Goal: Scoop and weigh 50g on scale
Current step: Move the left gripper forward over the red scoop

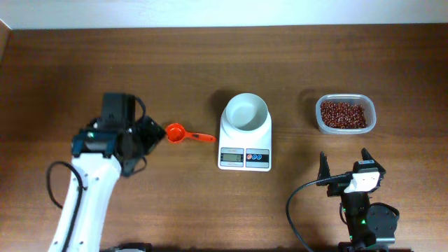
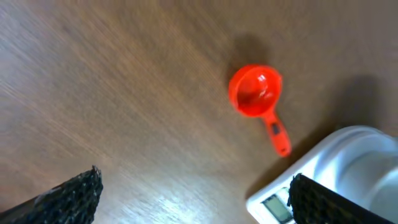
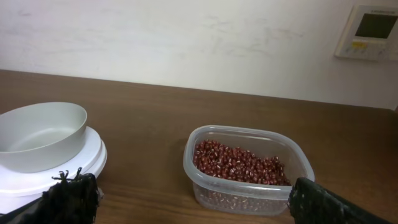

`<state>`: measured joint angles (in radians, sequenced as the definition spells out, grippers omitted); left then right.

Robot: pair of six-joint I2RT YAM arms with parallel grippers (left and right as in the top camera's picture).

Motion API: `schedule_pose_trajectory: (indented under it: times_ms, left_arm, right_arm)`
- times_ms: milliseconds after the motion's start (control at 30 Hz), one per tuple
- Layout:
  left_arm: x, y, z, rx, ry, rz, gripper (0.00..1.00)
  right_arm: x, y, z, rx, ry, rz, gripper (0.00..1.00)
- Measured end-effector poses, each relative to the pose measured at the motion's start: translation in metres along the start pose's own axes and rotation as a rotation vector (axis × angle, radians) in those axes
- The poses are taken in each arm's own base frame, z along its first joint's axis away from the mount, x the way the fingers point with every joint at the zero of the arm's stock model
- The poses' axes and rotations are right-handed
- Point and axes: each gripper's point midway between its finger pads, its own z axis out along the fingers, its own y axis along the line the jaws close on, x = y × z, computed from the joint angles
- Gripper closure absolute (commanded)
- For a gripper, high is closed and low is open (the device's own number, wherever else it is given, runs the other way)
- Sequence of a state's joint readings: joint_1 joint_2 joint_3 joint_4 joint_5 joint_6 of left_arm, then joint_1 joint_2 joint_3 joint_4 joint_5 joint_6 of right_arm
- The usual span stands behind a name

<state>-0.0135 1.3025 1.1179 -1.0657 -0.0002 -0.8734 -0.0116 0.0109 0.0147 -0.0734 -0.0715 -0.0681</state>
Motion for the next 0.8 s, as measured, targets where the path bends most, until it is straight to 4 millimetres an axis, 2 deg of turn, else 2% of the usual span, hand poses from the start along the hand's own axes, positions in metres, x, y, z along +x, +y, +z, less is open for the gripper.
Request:
schedule_pose_trajectory:
  times_ms: [133,467,800]
  left_arm:
    - [-0.016,-0.020,-0.012,0.045,-0.036,-0.010,0.01]
    - [-0.014,-0.016,-0.006,0.018,-0.014,-0.018,0.01]
    - [0.003,-0.006,-0.001,-0.034,0.070,-0.158,0.00]
  right_arm:
    - [0.000,0.000,0.000,0.000,0.000,0.000,0.01]
    - [0.000,0.000,0.000,0.000,0.000,0.000,0.01]
    - [0.000,0.000,0.000,0.000,0.000,0.000,0.01]
